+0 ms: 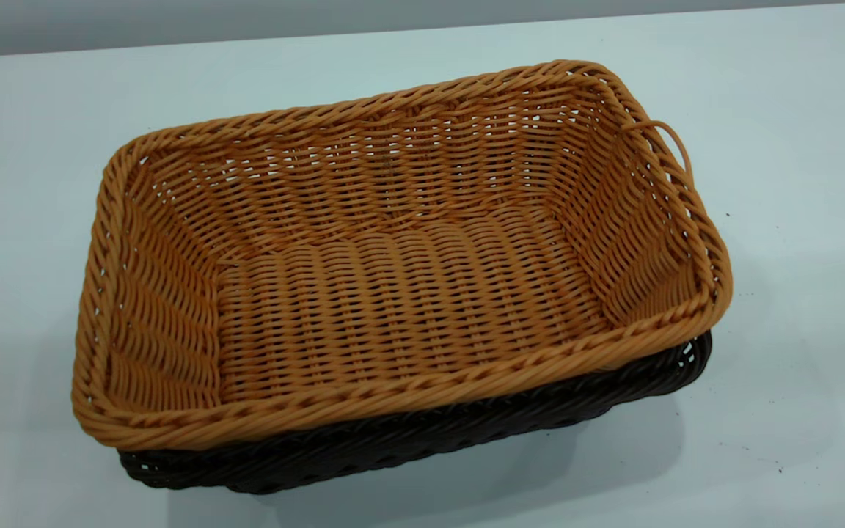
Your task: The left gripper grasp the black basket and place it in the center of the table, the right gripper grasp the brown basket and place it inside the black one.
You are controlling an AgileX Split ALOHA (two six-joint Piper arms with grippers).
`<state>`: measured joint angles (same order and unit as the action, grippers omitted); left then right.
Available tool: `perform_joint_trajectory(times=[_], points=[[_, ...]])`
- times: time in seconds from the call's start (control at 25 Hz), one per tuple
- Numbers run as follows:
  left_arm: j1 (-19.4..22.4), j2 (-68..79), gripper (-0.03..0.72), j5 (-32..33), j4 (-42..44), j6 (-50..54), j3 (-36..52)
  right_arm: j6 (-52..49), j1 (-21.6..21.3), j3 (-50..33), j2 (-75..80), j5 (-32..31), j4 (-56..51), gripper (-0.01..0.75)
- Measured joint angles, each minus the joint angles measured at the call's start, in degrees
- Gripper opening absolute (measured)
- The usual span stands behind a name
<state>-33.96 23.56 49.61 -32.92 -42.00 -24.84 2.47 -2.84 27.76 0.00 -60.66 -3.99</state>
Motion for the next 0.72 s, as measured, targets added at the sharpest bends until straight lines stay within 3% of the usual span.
perform_joint_trajectory(times=[0.36,0.72], points=[[0.0,-0.4,-0.001,15.7,15.6,19.5,-3.1,0.0,0.0,0.0,0.0,0.0,0.1,0.002],[0.0,-12.3,-0.001,16.0,28.6,32.1,-2.8,0.0,0.0,0.0,0.0,0.0,0.0,0.002]])
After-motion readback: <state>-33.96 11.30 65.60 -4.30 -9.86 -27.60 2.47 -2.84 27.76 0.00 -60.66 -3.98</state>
